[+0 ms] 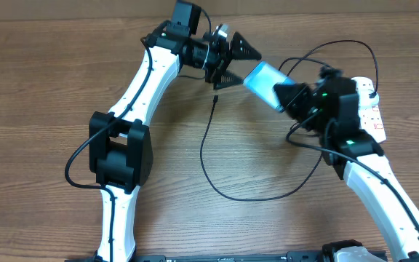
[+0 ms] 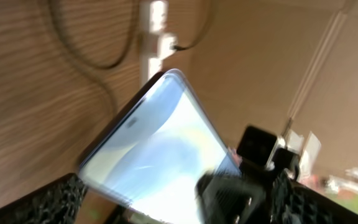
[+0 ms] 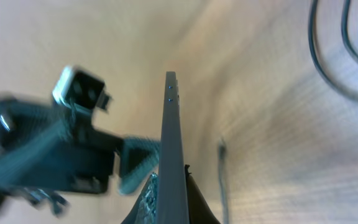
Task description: Plug charger to phone and switch on socket
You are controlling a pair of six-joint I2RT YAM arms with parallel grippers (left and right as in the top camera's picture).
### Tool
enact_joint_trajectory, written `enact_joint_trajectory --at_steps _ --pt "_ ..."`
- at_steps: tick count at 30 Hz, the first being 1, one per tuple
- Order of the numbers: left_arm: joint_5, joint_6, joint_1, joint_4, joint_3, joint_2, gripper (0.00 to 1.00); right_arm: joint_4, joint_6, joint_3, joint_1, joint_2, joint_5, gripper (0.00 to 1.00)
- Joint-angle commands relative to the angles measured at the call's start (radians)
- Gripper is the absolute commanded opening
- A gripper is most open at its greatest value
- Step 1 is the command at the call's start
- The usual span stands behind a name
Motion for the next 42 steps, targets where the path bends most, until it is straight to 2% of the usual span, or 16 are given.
enact_joint_trajectory --at_steps 1,6,11,17,24,27,33,42 --pt "0.097 -0.091 -0.006 0.097 0.016 -0.001 1.0 0.083 0.108 0.029 -0.014 -0.034 0.006 0.04" --pt "0.097 -0.208 -0.006 0.259 0.016 -0.001 1.0 0.18 0.282 0.028 -0.004 -0.034 0.097 0.04" --pt "0.097 -0.301 -0.007 0.377 0.016 -0.001 1.0 0.303 0.397 0.028 0.039 -0.014 0.204 0.04" --pt "0.101 -0.456 -0.008 0.51 0.016 -0.001 1.0 0.48 0.43 0.028 0.143 0.072 0.364 0.04" --pt "0.106 -0.589 -0.008 0.661 0.016 -0.001 0.98 0.493 0.449 0.029 0.187 0.124 0.472 0.04" --pt "0.104 -0.609 -0.008 0.714 0.016 -0.001 0.95 0.507 0.47 0.029 0.188 0.13 0.471 0.04" --pt "0.085 -0.614 -0.014 0.719 0.016 -0.001 0.9 0.568 0.493 0.029 0.196 0.148 0.47 0.04" --pt "0.074 -0.613 -0.021 0.719 0.016 -0.001 0.73 0.586 0.549 0.029 0.25 0.187 0.472 0.04"
